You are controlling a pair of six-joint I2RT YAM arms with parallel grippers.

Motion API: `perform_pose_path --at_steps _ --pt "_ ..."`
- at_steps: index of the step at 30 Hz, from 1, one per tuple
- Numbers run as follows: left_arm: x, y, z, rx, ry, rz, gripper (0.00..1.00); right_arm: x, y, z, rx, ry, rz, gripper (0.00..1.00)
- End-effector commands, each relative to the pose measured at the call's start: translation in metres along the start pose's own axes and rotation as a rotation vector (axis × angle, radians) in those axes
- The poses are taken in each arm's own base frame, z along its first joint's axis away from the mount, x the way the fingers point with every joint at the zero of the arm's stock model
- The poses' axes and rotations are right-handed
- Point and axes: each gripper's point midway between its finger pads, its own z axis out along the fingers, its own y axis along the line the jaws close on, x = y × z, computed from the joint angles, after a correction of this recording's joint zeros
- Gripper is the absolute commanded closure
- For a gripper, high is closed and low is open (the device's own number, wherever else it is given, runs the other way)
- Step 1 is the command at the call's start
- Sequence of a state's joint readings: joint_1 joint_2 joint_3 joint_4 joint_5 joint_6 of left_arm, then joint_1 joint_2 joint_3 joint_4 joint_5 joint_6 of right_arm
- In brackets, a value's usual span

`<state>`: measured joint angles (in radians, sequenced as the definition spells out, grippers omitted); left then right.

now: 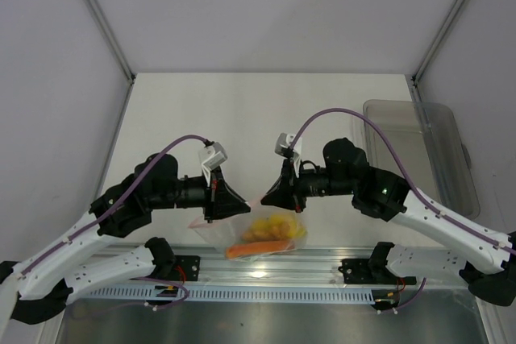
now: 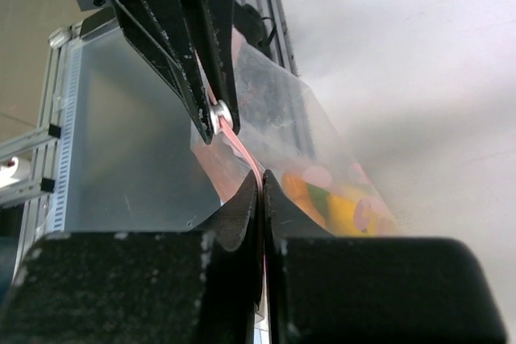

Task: Place the food in the zip-top bag and seal the zipper
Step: Zip the zipper food storage bag at the center of the board.

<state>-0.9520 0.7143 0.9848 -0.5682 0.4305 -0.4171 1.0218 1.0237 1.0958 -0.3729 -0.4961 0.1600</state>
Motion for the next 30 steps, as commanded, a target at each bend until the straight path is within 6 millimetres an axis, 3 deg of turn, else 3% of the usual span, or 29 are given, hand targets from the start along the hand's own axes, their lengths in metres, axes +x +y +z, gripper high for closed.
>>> perform_pose_path --at_steps 1,18,25,28,29,30 --pt "-0.002 -0.003 -0.011 -0.008 -0.013 0.024 0.99 -0.031 -0.008 -0.008 0.086 -0.141 0.002 1.0" --pt "-0.002 0.001 -0.022 -0.047 -0.035 0.036 0.99 -0.006 -0.026 -0.027 0.282 -0.135 0.088 1.0" --pt "-0.001 0.0 -0.023 -0.045 -0.031 0.036 0.99 -0.002 0.002 -0.017 0.135 -0.099 0.066 0.99" --pt "0.001 0.001 -0.023 -0.045 -0.029 0.034 0.99 0.003 0.01 -0.009 0.093 -0.043 0.042 0.77" --pt "0.0 0.0 -0.024 -0.041 -0.033 0.037 0.99 -0.002 0.016 -0.01 0.084 -0.034 0.03 0.62" --pt "0.002 0.0 -0.023 -0.043 -0.03 0.035 0.99 -0.002 0.014 -0.006 0.087 -0.012 0.001 0.57"
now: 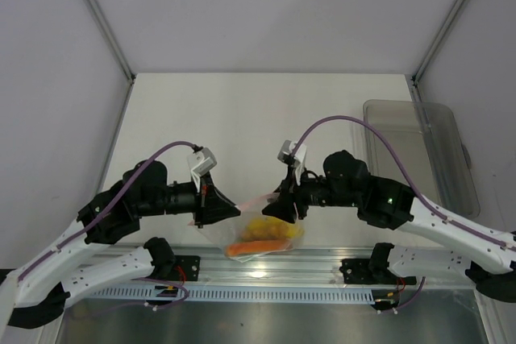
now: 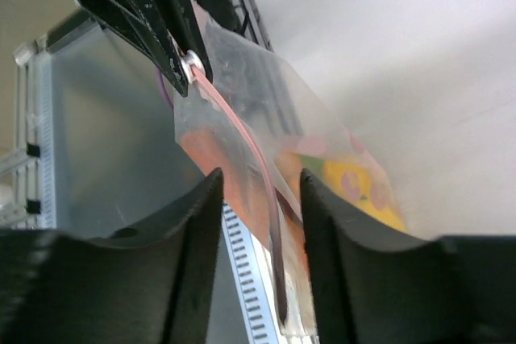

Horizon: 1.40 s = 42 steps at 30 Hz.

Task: Place the food in the zip-top bag and seal the zipper
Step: Zip the zipper food storage bag at the center of the board.

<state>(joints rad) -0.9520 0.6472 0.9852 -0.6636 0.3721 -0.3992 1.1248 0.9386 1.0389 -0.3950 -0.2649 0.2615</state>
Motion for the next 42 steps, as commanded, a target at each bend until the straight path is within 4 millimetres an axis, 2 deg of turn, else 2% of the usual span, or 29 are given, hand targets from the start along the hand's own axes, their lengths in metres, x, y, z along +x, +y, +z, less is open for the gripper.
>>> perform_pose_path --at_steps 1,2,3,4,5,6,8,9,13,19,28,31,32,36,42 --pt "-0.008 -0.006 -0.006 0.021 -0.031 0.027 0.99 -0.017 0.015 0.002 -0.044 0.019 -0.092 0.54" --pt "-0.008 -0.006 -0.006 0.021 -0.031 0.027 0.99 -0.015 0.016 0.002 -0.046 0.049 -0.112 0.48" --pt "-0.008 -0.006 -0.005 0.022 -0.029 0.026 0.99 -0.03 0.022 0.004 -0.066 0.046 -0.165 0.45" --pt "-0.008 -0.007 -0.006 0.024 -0.03 0.029 0.99 -0.034 0.024 0.005 -0.07 0.059 -0.186 0.43" --pt "-0.008 -0.007 -0.005 0.027 -0.029 0.029 0.99 -0.03 0.023 0.004 -0.066 0.107 -0.196 0.42" --pt "-0.008 -0.008 -0.005 0.031 -0.028 0.026 1.0 -0.047 0.031 0.001 -0.081 0.086 -0.225 0.42" --pt "-0.008 -0.009 -0.004 0.037 -0.024 0.023 0.99 -0.042 0.027 0.01 -0.074 0.15 -0.254 0.42" --pt "-0.007 -0.008 -0.004 0.036 -0.023 0.021 1.0 -0.052 0.029 0.009 -0.074 0.137 -0.275 0.42" --pt "-0.006 -0.008 -0.002 0.042 -0.02 0.016 0.99 -0.052 0.03 0.016 -0.099 0.18 -0.315 0.41" --pt "-0.006 -0.009 -0.001 0.048 -0.015 0.015 0.99 -0.036 0.033 0.029 -0.167 0.277 -0.346 0.44" --pt "-0.005 -0.01 0.0 0.053 -0.012 0.009 0.99 -0.015 0.031 0.044 -0.21 0.405 -0.36 0.57" --pt "-0.005 -0.009 -0.001 0.05 -0.015 0.013 1.0 -0.011 0.03 0.046 -0.209 0.42 -0.359 0.73" --pt "-0.006 -0.009 -0.001 0.049 -0.017 0.013 0.99 -0.011 0.029 0.047 -0.206 0.42 -0.359 0.83" --pt "-0.005 -0.009 0.0 0.049 -0.013 0.013 0.99 -0.018 0.023 0.046 -0.149 0.371 -0.365 1.0" --pt "-0.005 -0.007 -0.003 0.033 -0.016 0.019 0.99 -0.025 0.012 0.038 -0.059 0.28 -0.36 1.0"
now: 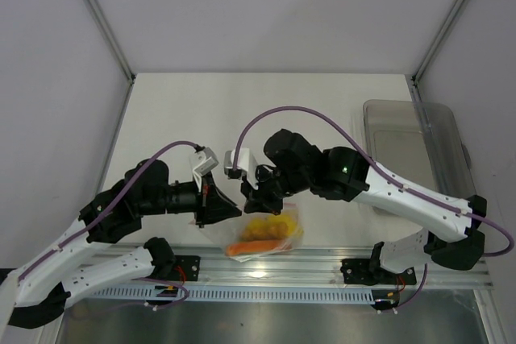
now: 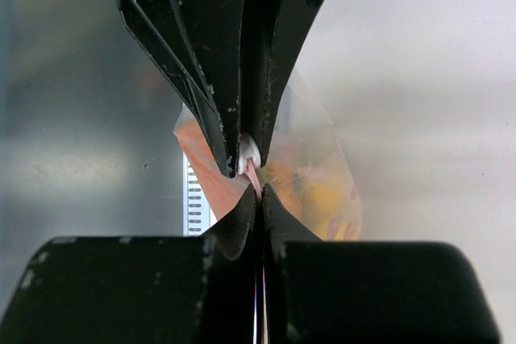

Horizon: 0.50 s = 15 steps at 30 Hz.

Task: Place the food in the zip-top bag and seal the zipper
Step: Zip the zipper food storage bag at the center of the board.

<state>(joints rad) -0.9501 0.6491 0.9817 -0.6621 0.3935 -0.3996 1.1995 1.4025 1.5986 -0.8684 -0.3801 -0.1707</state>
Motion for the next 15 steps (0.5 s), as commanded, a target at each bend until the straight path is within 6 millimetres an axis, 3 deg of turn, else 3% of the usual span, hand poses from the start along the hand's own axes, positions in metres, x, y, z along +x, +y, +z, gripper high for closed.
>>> perform_pose_path --at_steps 1,5,15 --pt "-0.007 -0.004 -0.005 0.012 -0.029 0.022 0.99 -0.014 -0.013 -0.019 0.118 -0.094 -0.001 1.0" --pt "-0.003 -0.002 -0.008 0.0 -0.023 0.019 0.99 -0.003 -0.021 -0.026 0.186 -0.124 0.034 1.0" --pt "0.001 0.0 -0.019 -0.035 -0.031 0.016 0.99 0.002 -0.031 -0.055 0.321 -0.249 0.093 1.0"
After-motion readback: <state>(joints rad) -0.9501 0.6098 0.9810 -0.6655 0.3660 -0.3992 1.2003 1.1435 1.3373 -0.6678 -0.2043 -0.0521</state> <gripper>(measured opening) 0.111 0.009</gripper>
